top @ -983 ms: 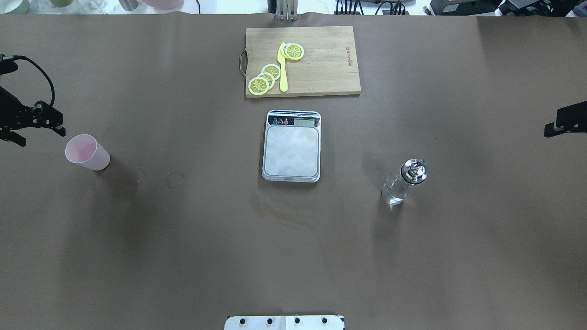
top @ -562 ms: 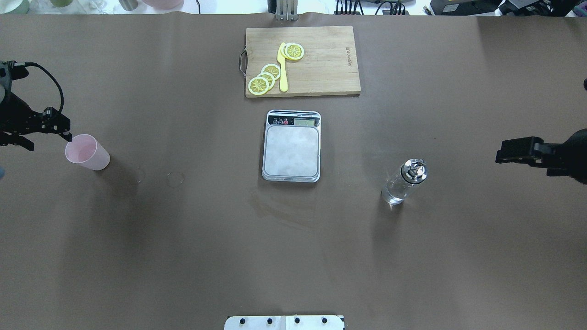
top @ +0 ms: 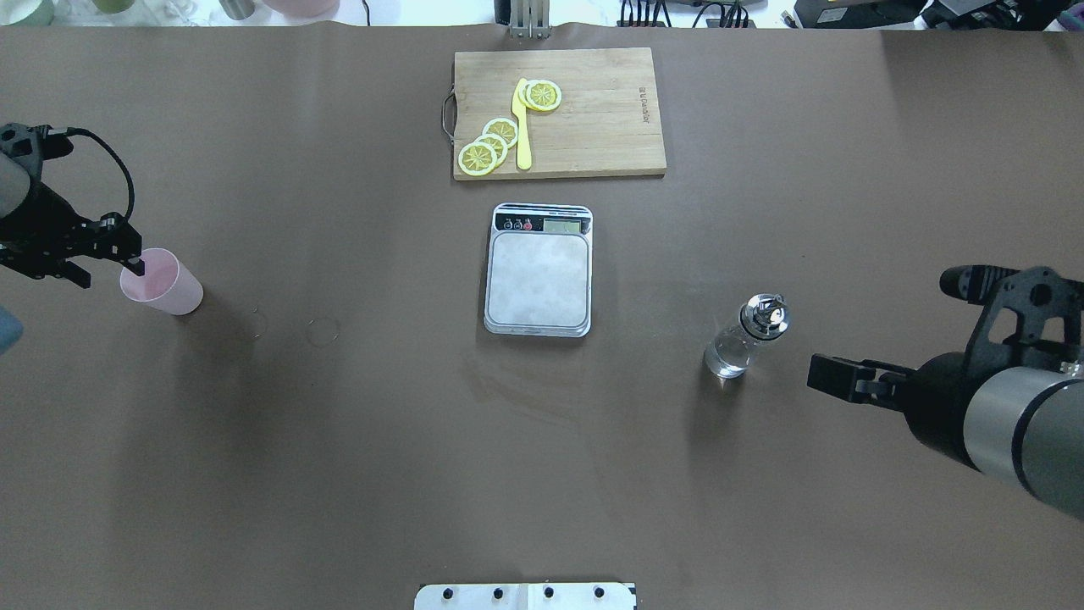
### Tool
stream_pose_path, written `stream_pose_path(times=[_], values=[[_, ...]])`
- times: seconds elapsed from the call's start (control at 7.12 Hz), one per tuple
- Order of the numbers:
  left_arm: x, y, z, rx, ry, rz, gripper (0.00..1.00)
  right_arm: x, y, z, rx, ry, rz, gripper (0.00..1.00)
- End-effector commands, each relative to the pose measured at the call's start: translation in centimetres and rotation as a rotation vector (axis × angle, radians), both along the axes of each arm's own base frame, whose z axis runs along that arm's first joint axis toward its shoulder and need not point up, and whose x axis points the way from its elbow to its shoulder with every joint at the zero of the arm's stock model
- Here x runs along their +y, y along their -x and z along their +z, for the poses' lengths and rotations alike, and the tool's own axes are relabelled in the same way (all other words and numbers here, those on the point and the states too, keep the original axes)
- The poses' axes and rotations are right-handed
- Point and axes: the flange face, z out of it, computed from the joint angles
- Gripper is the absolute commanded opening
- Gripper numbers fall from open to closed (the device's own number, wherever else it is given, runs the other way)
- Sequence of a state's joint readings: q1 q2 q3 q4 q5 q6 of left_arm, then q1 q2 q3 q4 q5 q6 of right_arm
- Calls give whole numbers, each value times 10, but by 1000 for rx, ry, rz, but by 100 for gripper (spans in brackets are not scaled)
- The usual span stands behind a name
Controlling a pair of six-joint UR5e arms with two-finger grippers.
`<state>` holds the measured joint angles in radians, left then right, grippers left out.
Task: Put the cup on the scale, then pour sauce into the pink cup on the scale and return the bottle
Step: 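Close the left gripper on the pink cup while the right gripper approaches the glass bottle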
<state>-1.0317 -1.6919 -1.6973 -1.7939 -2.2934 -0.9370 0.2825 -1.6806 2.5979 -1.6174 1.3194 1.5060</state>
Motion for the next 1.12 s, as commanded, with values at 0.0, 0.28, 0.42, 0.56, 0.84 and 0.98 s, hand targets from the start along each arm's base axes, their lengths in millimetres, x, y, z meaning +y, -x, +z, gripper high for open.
stream_pose_path(times=[0.0,0.28,0.42,0.56,0.84,0.98], values=[[4,-8,0,3,7,11,74,24,38,10,55,-113,24,100],[5,-11,1,5,10,16,52,30,74,43,130,-151,42,100],[5,-11,-1,12,0,17,27,31,100,67,114,-178,57,100],[5,-11,0,10,0,16,20,32,127,95,88,-220,83,100],[-5,-18,5,12,5,12,19,39,144,120,128,-258,82,100],[-9,-22,4,19,10,-4,19,39,145,123,142,-276,83,100]])
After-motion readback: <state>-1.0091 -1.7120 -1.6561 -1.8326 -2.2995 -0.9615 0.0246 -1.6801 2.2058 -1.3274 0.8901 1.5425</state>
